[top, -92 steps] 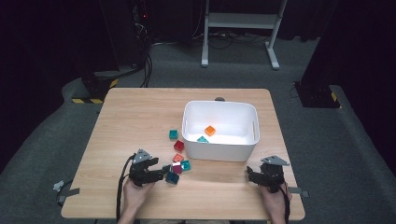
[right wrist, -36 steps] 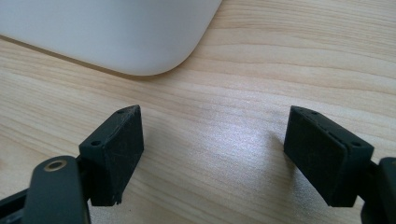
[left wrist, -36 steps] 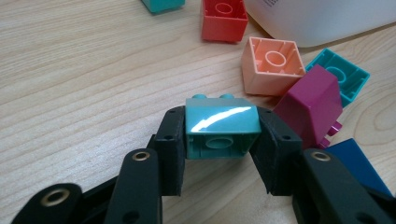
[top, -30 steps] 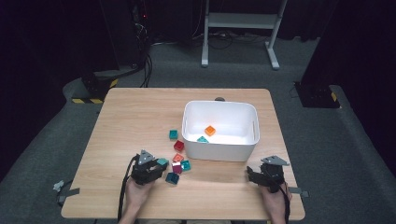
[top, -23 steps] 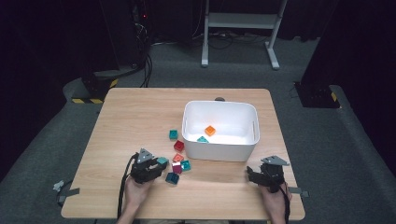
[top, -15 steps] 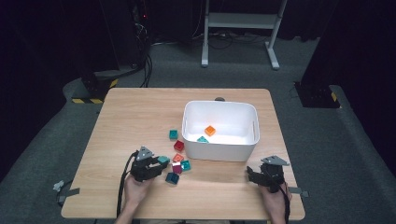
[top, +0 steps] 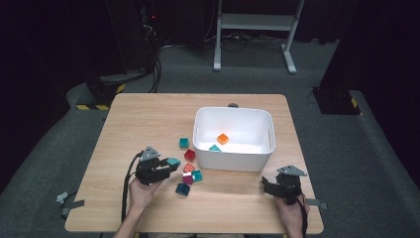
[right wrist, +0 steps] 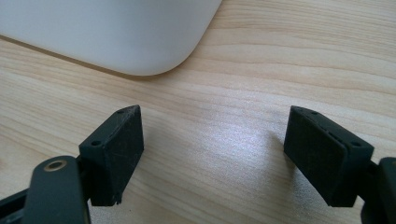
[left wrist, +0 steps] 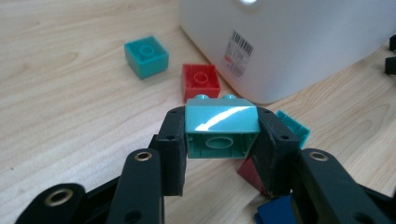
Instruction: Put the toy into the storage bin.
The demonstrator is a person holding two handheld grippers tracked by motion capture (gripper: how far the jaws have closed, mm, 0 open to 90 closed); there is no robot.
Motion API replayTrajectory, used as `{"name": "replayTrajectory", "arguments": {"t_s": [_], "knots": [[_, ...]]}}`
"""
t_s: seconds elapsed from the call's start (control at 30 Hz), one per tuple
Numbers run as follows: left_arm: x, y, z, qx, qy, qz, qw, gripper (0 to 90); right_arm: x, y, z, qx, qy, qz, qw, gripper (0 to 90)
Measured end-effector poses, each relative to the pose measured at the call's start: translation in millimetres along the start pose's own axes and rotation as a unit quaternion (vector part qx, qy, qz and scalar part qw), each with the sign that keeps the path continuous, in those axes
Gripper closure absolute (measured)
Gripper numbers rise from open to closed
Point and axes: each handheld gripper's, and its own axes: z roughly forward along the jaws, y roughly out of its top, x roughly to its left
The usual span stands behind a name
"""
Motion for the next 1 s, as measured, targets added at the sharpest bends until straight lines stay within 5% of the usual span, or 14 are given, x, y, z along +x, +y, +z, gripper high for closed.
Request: {"name": "replayTrajectory", "arguments": {"t_s": [0.5, 1.0], "knots": [[5.6, 27.8, -11.0, -0.016, -0.023, -0.017, 0.9995, 58.9, 0.0, 0.0, 0.0, 0.000, 0.000, 0.000, 1.0000, 20.1], [3.6, 65.2, -20.9, -0.031, -0.027, 0.003, 0.9991, 58.9, 0.0, 0.0, 0.0, 0.000, 0.000, 0.000, 1.0000, 20.1]]}}
